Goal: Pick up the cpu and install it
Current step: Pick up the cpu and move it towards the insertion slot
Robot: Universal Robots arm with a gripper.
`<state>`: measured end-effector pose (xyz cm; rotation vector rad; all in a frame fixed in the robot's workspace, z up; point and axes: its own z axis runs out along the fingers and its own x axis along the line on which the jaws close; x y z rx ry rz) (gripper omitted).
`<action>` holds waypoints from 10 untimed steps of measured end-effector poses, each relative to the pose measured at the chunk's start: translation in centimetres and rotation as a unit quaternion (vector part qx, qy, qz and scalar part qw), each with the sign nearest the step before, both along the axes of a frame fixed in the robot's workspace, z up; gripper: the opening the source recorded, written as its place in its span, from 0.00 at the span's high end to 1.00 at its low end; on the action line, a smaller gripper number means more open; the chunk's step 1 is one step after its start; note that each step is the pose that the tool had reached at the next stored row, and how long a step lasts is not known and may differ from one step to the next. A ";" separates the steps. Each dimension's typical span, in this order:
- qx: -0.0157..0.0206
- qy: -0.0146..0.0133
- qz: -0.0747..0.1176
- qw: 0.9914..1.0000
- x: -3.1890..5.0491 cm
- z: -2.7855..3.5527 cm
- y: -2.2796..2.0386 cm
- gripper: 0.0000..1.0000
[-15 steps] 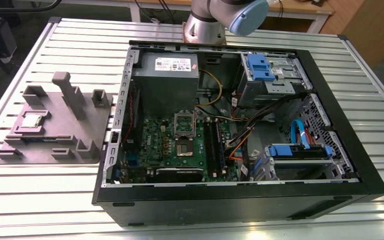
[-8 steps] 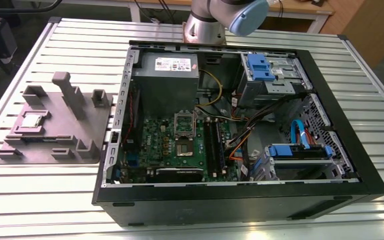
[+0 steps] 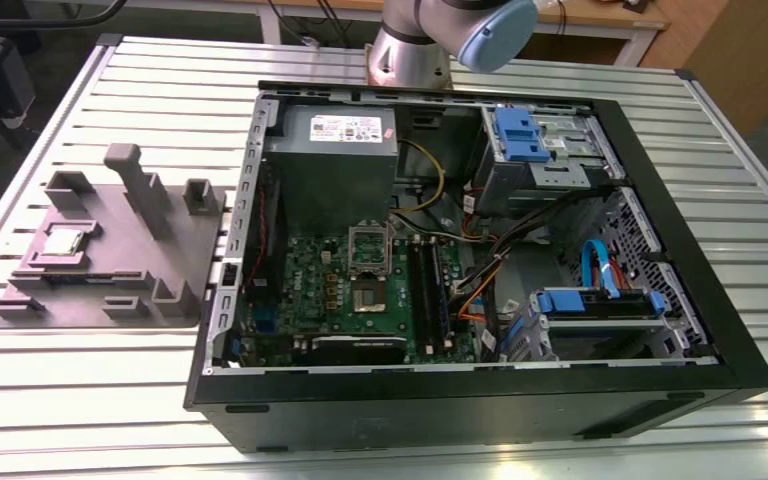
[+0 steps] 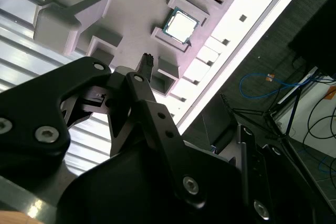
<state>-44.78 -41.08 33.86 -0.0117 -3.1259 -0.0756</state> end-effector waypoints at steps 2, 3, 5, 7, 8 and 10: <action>0.000 0.000 0.000 1.000 0.00 -0.04 -0.02 0.35; 0.000 0.000 0.000 1.000 0.00 -0.06 -0.04 0.35; 0.000 0.000 0.000 1.000 0.00 -0.12 -0.06 0.35; 0.000 0.000 0.000 1.000 -0.01 -0.27 -0.06 0.35; 0.000 0.000 0.000 1.000 -0.01 -0.35 -0.07 0.35; 0.000 0.000 0.000 1.000 -0.01 -0.48 -0.06 0.35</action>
